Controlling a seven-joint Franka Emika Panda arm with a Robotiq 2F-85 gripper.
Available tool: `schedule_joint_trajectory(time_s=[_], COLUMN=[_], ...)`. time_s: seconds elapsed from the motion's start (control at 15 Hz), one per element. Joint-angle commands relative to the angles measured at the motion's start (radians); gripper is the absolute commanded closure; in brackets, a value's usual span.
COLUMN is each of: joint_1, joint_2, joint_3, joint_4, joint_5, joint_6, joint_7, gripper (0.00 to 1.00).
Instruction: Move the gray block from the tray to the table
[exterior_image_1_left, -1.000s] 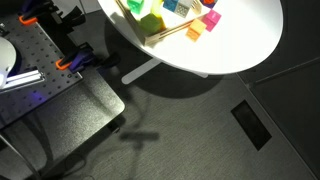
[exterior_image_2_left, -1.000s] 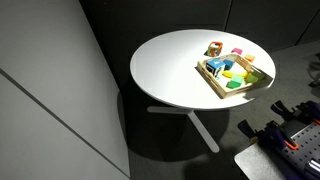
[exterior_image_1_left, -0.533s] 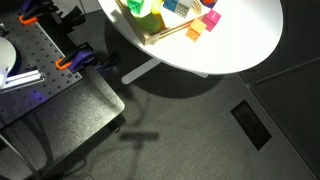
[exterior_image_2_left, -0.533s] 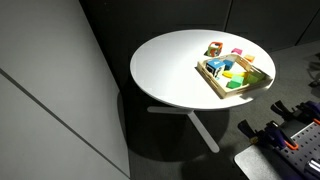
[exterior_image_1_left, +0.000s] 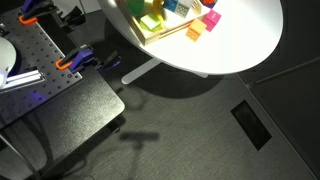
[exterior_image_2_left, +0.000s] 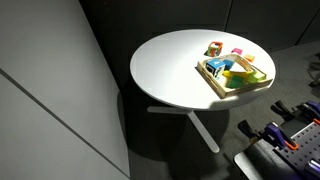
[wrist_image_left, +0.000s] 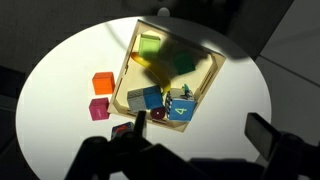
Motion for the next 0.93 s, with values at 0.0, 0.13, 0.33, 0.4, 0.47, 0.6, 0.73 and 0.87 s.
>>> schedule_joint_trajectory(time_s=[0.0, 0.13, 0.33, 0.4, 0.47, 0.6, 0.73, 0.87], joint_1=[-0.004, -0.004, -0.009, -0.012, -0.014, -0.018, -0.02, -0.011], joint_2=[0.065, 0.093, 0.134, 0.139, 0.146, 0.167, 0.181, 0.182], joint_3=[0.063, 0.096, 0.137, 0.148, 0.157, 0.166, 0.169, 0.161], joint_4=[0.026, 0.025, 0.028, 0.016, 0.005, -0.004, -0.004, -0.002], joint_5=[0.009, 0.004, -0.002, -0.01, -0.017, -0.023, -0.03, -0.009], joint_6=[-0.003, 0.001, -0.003, 0.032, 0.068, 0.117, 0.135, 0.117], joint_7=[0.078, 0.125, 0.202, 0.224, 0.239, 0.261, 0.274, 0.246], gripper=[0.0, 0.0, 0.0, 0.0, 0.0, 0.0, 0.0, 0.0])
